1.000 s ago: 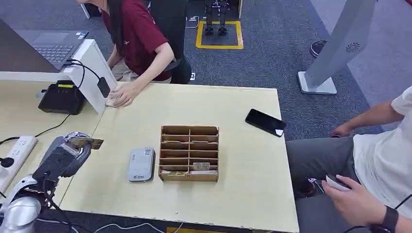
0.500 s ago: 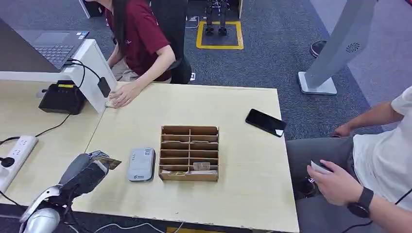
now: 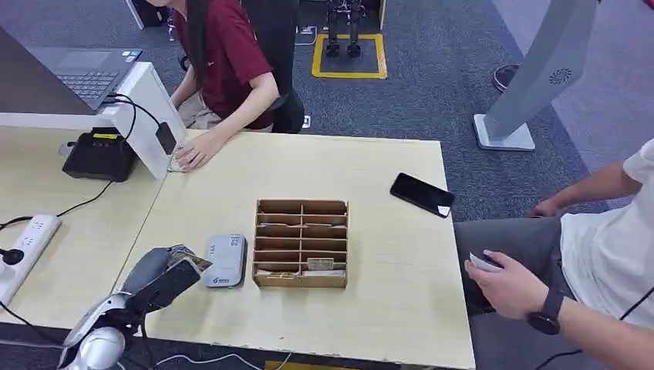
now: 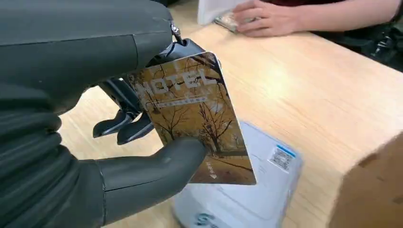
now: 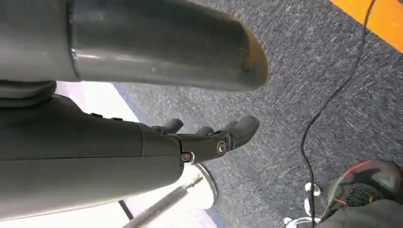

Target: Pass the card to the sensor for recognition and then transmit it.

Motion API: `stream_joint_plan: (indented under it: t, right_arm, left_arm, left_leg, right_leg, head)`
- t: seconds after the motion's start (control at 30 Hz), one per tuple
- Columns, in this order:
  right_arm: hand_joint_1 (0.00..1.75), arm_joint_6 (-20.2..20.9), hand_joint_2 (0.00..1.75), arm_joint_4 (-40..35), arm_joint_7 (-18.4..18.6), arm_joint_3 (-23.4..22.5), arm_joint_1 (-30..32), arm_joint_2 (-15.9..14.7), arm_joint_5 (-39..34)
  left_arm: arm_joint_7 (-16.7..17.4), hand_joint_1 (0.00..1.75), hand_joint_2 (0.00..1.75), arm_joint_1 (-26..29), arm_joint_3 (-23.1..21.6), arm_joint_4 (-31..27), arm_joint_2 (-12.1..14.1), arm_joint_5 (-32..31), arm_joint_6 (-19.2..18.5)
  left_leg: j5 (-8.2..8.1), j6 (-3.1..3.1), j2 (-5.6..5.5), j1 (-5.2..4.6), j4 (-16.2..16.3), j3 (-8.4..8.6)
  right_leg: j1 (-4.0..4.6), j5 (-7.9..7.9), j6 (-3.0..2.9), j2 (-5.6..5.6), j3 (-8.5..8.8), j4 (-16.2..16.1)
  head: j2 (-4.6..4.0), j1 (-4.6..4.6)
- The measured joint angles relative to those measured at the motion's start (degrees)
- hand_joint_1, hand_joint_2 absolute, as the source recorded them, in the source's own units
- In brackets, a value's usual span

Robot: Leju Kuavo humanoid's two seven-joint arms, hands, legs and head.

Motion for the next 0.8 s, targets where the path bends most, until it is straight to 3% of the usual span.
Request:
stream_joint_plan:
  t: [0.27, 0.8]
  right_arm:
    - [0.00, 0.37, 0.00, -0.31, 0.35, 0.85, -0.30, 0.00, 0.79]
    - [0.00, 0.39, 0.00, -0.31, 0.37, 1.31, -0.23, 0.00, 1.07]
  left_arm:
    - [3.01, 1.75, 1.75, -7.43, -3.19, 5.37, -4.50, -0.04, 3.69]
    - [3.02, 1.75, 1.75, -9.96, -3.19, 10.64, -6.69, 1.35, 5.35]
  left_leg:
    - [0.03, 0.05, 0.02, -0.01, 0.06, -0.01]
    - [0.03, 0.05, 0.02, 0.00, 0.06, -0.03]
  right_leg:
    - [0.00, 0.08, 0.02, 0.01, 0.01, 0.00]
    - [0.00, 0.08, 0.02, 0.03, -0.01, 0.01]
  head:
    - [0.00, 0.02]
    - [0.00, 0.02]
